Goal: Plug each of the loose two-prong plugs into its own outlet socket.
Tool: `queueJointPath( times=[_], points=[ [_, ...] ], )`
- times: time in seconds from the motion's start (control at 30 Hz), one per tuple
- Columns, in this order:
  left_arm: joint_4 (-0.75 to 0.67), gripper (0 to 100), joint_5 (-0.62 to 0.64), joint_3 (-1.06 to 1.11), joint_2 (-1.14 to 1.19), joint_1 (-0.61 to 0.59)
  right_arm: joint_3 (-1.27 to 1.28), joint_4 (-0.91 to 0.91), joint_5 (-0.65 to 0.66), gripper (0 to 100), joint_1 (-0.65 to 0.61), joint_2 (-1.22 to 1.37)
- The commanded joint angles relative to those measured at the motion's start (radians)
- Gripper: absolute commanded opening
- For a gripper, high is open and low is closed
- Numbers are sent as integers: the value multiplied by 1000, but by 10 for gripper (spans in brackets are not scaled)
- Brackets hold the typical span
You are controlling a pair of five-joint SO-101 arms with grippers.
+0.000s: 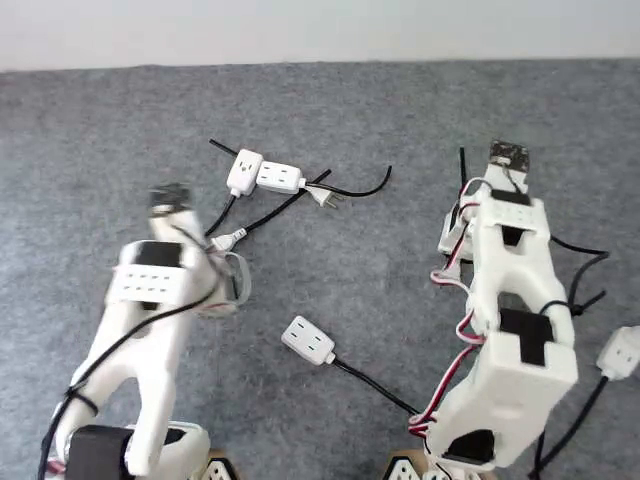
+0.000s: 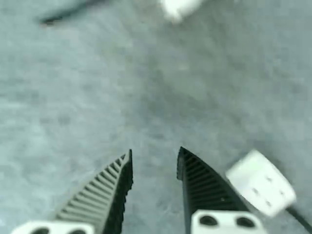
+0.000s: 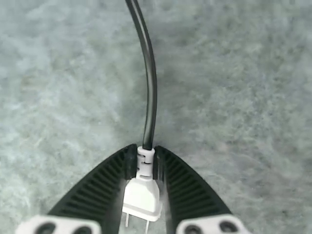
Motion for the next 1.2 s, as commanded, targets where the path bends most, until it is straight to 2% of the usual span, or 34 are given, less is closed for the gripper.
queueJointPath(
  times=[0.0, 0.13, 0.23, 0.33, 0.43, 0.67, 0.73, 0.9, 0.97, 1.07, 1.17],
  points=[
    [-98, 142, 15, -2, -3, 107, 100, -114, 35, 8, -15, -148],
    [-245, 141, 17, 99, -11, 238, 153, -165, 43, 8, -15, -193],
    [-230, 141, 32, 119, -11, 327, 152, -170, 44, 8, -13, -193],
    [-176, 141, 146, 97, -11, 397, 152, -171, 63, 8, -13, -193],
    [-140, 145, 216, 53, -11, 411, 152, -171, 69, 8, -13, -191],
    [-127, 145, 249, 4, -12, 410, 97, -151, 72, 8, -15, -131],
    [-83, 143, 245, -33, -12, 419, 63, -127, 71, 8, -15, -101],
    [161, 141, 250, -177, -12, 496, -3, -70, 66, 8, -10, -48],
    [190, 141, 256, -188, -12, 520, -6, -70, 69, 8, -10, -42],
    [143, 141, 379, -168, -3, 531, -6, -70, 71, 8, -12, -42],
    [-48, 141, 531, -71, -12, 545, -8, -70, 71, 8, -12, -42]
  ],
)
